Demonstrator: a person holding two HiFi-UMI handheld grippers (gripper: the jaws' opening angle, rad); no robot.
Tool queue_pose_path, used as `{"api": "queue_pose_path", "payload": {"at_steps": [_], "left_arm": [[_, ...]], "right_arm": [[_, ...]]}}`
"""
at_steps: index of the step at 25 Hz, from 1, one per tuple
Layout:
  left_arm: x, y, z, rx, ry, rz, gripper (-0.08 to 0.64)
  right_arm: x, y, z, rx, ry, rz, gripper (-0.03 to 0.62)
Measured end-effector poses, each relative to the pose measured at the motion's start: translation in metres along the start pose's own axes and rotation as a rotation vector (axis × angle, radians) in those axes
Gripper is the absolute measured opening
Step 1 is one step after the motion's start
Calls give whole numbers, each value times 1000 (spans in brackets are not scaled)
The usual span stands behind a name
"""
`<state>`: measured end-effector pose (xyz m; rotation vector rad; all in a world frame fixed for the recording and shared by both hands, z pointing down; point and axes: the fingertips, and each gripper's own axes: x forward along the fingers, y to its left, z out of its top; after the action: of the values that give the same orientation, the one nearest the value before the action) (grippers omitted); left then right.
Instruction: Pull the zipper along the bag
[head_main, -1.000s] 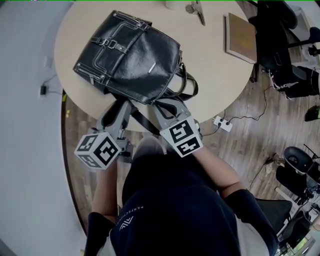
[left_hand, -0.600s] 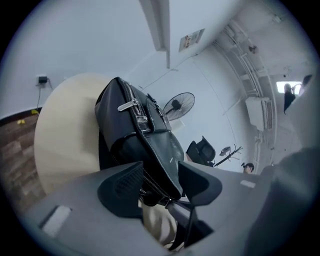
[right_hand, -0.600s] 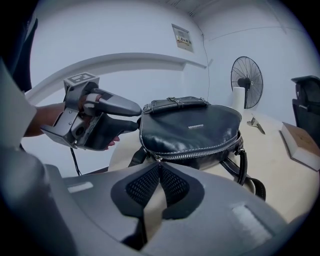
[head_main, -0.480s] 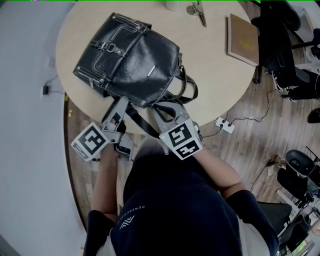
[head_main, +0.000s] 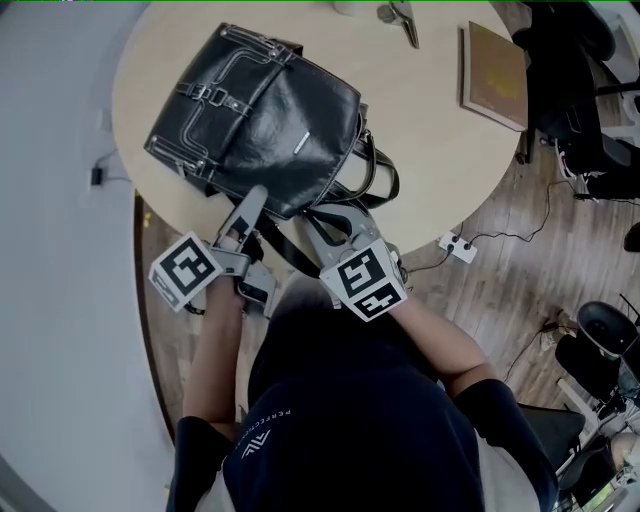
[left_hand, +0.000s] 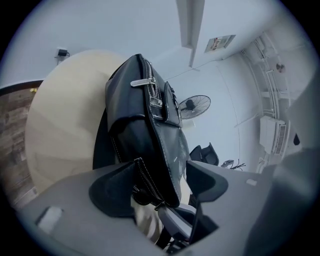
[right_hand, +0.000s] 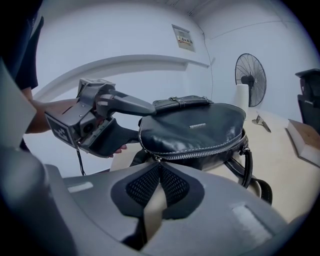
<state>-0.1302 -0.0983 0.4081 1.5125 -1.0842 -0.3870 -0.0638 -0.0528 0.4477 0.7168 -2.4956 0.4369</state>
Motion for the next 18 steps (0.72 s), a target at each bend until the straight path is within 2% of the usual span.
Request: {"api": "queue_pose_path", "payload": {"at_steps": [3, 5, 8, 12, 13, 16, 18], "left_arm": [[2, 2, -6, 20, 24, 19, 318], [1, 7, -7, 20, 32, 32, 258], [1, 7, -7, 6, 44, 13, 230], [-6, 23, -2, 111, 63, 129, 170], [-7, 25, -1, 120, 62, 138, 159], [-4, 22, 0, 108, 60, 119, 133], [-1, 16, -1, 77, 60, 79, 127]], "right_arm": [[0, 0, 0, -6, 1, 11, 14], [-1, 1, 0, -7, 2, 20, 14], [-2, 1, 1, -10, 6, 23, 14], [-5, -3, 2, -28, 23, 3, 14], [-6, -4, 3, -29, 25, 1, 14], [-10, -5, 5, -39, 33, -6, 14], [-12, -8, 5, -37, 37, -13, 14]]}}
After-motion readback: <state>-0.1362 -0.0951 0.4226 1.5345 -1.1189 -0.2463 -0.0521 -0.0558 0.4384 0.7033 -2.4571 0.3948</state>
